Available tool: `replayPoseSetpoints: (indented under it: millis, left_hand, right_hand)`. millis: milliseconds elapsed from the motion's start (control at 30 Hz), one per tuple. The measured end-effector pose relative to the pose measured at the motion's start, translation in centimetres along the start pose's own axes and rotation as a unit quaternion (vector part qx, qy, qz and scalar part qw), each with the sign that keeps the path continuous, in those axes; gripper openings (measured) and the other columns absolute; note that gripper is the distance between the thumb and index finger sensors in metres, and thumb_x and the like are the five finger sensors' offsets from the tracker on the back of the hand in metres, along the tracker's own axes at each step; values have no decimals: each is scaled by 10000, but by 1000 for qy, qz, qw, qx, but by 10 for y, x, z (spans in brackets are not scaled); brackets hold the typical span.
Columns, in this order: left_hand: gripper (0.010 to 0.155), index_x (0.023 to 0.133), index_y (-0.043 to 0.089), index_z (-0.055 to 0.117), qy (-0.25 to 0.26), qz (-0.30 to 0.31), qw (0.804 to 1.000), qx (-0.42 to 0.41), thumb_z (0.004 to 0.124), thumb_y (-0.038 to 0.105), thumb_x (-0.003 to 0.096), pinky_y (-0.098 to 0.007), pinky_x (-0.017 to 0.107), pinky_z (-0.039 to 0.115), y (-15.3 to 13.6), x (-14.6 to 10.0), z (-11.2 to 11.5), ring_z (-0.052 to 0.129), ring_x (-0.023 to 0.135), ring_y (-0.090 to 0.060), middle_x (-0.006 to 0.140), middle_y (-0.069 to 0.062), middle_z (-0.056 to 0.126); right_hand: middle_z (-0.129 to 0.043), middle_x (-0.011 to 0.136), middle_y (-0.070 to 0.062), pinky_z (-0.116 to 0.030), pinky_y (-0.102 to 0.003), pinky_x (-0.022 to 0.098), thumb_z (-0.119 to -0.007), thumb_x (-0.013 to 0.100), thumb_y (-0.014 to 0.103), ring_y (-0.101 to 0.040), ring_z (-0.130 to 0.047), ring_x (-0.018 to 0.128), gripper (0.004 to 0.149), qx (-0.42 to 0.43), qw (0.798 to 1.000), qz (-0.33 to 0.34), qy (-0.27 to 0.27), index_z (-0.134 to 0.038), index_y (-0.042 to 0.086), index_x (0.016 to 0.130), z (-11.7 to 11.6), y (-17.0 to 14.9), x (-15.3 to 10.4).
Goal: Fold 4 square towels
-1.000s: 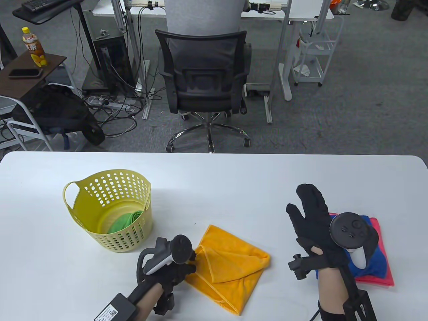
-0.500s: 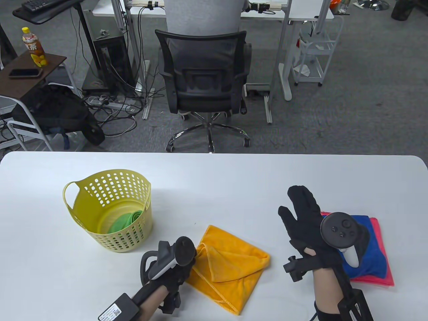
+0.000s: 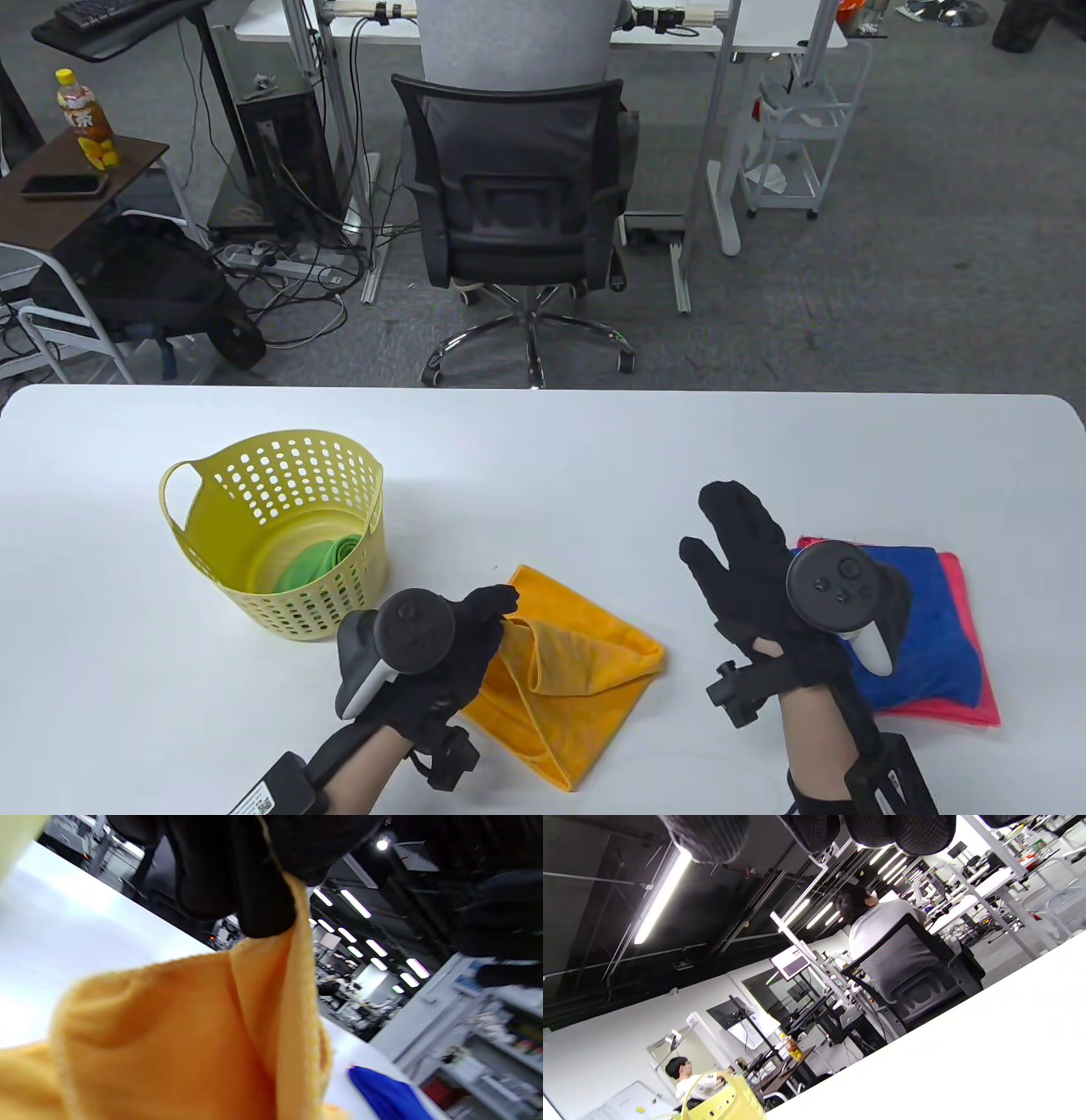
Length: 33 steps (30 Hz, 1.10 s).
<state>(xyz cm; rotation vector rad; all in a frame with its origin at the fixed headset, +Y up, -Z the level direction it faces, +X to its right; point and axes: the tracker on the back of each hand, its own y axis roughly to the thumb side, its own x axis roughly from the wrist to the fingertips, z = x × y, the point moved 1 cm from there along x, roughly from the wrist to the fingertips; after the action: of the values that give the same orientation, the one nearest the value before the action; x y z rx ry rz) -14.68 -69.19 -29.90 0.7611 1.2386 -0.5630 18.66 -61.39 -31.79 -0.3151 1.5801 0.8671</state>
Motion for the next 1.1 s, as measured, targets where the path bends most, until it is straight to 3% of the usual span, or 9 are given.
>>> replayPoseSetpoints:
  millis: [133, 267, 433, 600, 733, 800, 867, 967, 1100]
  left_hand:
    - [324, 880, 345, 858, -24, 6, 996, -89, 772, 313, 568, -526, 820, 596, 9, -1, -1, 930, 874, -254, 797, 28, 980]
    - [380, 932, 232, 846, -82, 27, 980, -177, 792, 276, 558, -566, 828, 546, 21, 1, 5, 854, 957, -307, 868, -19, 946]
    - [530, 1056, 193, 707, -150, 80, 968, -182, 837, 233, 543, -594, 855, 457, 40, 3, 9, 712, 1058, -354, 1009, -59, 811]
    - [470, 1009, 233, 758, -36, 87, 996, -13, 832, 202, 546, -530, 874, 492, 52, 0, 1, 796, 1004, -291, 922, -14, 877]
    - [409, 871, 295, 916, 49, 95, 988, 110, 876, 351, 468, -475, 856, 627, 63, 1, -6, 930, 928, -234, 815, 44, 998]
    - [400, 863, 296, 908, 34, 91, 984, 152, 836, 366, 475, -491, 835, 646, 71, 5, -10, 935, 901, -240, 789, 42, 995]
    - [404, 877, 295, 863, 52, 97, 982, 152, 767, 380, 494, -525, 845, 588, 82, 9, -19, 866, 946, -259, 815, 35, 947]
    - [407, 902, 293, 796, 49, 96, 984, 142, 701, 407, 522, -585, 873, 498, 112, 19, -44, 665, 1126, -357, 1089, 14, 772]
    - [392, 874, 275, 835, 82, 115, 982, 127, 735, 436, 531, -579, 843, 575, 162, 33, -85, 860, 999, -333, 960, 10, 914]
  right_hand:
    - [-467, 1137, -395, -461, -796, 616, -706, 565, 425, -626, -532, 968, 704, 3, 999, 16, 31, -517, 39, 1123, -11, 8, 0]
    - [-518, 1123, -388, -457, -799, 616, -721, 560, 423, -614, -572, 955, 689, -6, 997, 40, 60, -561, 33, 1105, -21, 23, -2]
    - [-510, 1128, -386, -456, -799, 617, -711, 561, 430, -612, -569, 959, 691, -3, 997, 60, 45, -557, 38, 1108, -17, 33, -8]
    - [-485, 1133, -392, -455, -799, 617, -713, 561, 426, -619, -554, 962, 693, 7, 998, 57, 22, -553, 34, 1109, -6, 29, -10]
    - [-480, 1134, -393, -456, -799, 617, -712, 561, 427, -618, -551, 964, 692, 18, 998, 62, 9, -553, 34, 1108, 0, 30, -12]
    - [-479, 1135, -391, -456, -798, 618, -712, 562, 426, -618, -548, 965, 693, 18, 998, 66, 7, -551, 33, 1109, 2, 31, -13]
    - [-481, 1134, -392, -455, -799, 617, -712, 561, 427, -618, -550, 964, 694, 19, 997, 69, 4, -552, 32, 1109, 4, 33, -15]
    - [-497, 1128, -392, -460, -797, 616, -714, 560, 433, -612, -568, 958, 699, 20, 997, 74, -10, -555, 28, 1107, 9, 39, -19]
    - [-599, 1079, -379, -503, -778, 613, -721, 556, 441, -574, -673, 899, 689, 29, 996, 79, -43, -597, 9, 1078, 18, 47, -28]
